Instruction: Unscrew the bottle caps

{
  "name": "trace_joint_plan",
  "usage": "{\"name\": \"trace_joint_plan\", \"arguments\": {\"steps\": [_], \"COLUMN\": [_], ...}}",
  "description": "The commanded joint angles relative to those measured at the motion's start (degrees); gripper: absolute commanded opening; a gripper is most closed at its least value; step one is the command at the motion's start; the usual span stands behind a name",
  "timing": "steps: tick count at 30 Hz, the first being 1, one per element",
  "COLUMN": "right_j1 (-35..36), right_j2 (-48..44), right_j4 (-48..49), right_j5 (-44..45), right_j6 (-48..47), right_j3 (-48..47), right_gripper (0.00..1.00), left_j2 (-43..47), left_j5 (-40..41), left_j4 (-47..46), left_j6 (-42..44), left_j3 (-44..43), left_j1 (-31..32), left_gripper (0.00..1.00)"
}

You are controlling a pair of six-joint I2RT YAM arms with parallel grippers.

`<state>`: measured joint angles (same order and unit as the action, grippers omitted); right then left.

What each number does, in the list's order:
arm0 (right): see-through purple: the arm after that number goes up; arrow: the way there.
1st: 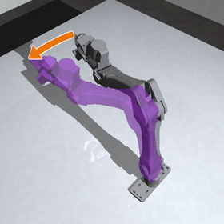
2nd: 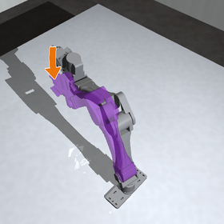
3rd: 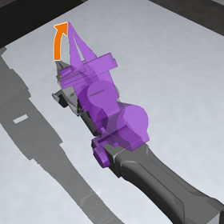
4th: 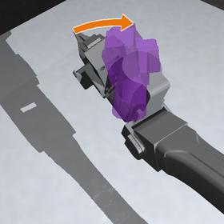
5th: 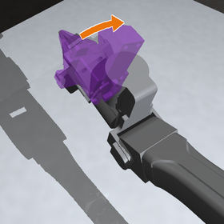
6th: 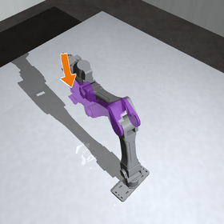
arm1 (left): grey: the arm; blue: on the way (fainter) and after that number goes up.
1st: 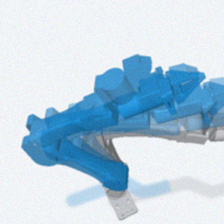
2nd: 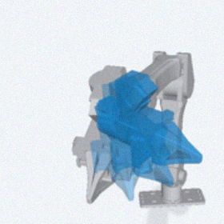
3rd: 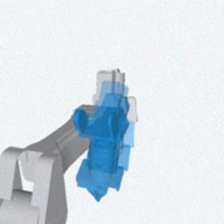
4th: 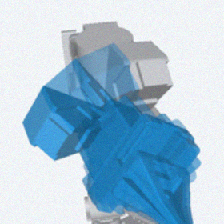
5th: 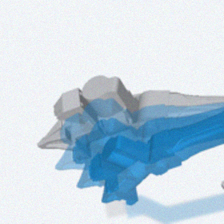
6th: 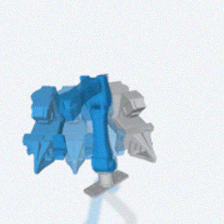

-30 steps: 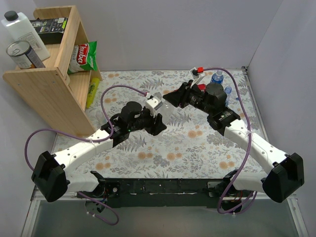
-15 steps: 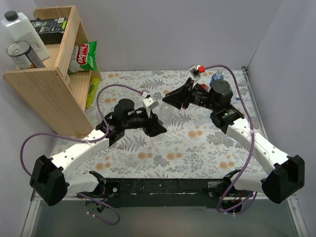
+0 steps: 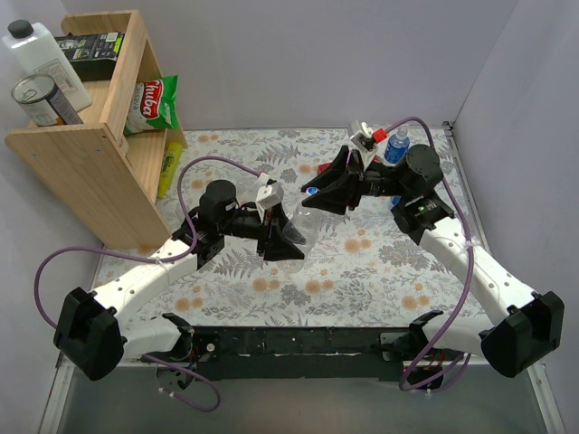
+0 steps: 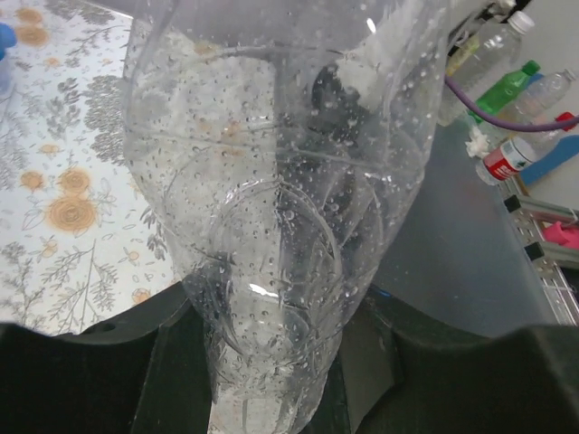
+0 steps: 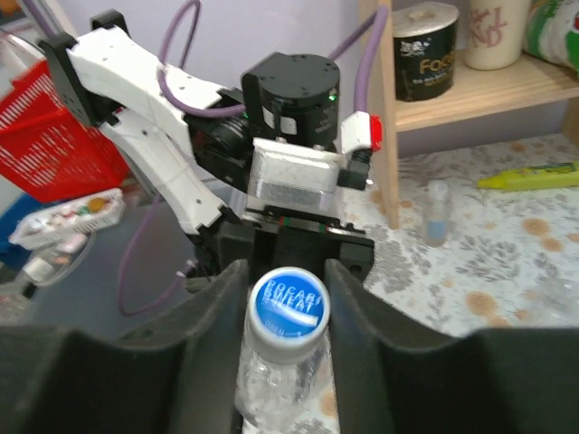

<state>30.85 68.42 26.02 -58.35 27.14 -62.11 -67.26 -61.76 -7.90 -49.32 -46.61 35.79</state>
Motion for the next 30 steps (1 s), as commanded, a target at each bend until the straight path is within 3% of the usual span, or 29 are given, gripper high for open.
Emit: {"name": "trace_joint_plan", "arguments": {"steps": [1,3,4,8,11,17,24,30], "right_j1": [-2.2,-3.6,-4.0,-5.3,-5.2,-2.6,-0.2,1.4], "right_j2": [-2.6,-3.8,-4.2,-6.3,-7.3,-5.9,-3.0,-1.2], "right_j4": [-0.1,-0.4,-0.4,-2.4,-7.2,-14.0,-11.6,-10.7], "right_j5": [0.5,1.7,2.1,6.2,15.3,31.0,32.9,33.6], "right_j6": [-2.0,-1.8,-1.7,-2.6,-3.1,0.5,4.1,5.3], "right_j3": [0.6,1.3,1.9,3.3,3.2,1.2,1.0,0.2], "right_gripper": [0.62,0.78,0.8,0.83,0.83,0.75,0.58,0.53], "left_j2": [2.7,2.8,2.8,2.8,2.1,1.2,0.0,-1.0], "left_j5": [10.1,13.6,17.2,26.5,32.2,36.8,38.8,40.2], "left_j4": [4.0,5.5,6.1,7.5,9.9,10.8,12.2,13.2], "left_j6": [2.4,4.0,4.1,4.8,4.8,3.9,4.0,4.6], "left_j3": [-3.0,-3.2,-3.3,-3.7,-4.2,-4.4,-5.1,-5.4], "left_j1": [-0.3,-0.3,-0.3,-0.3,-0.3,0.2,1.0,1.9], "left_gripper": [0.39,0.4,0.4,0.4,0.4,0.4,0.4,0.4]}}
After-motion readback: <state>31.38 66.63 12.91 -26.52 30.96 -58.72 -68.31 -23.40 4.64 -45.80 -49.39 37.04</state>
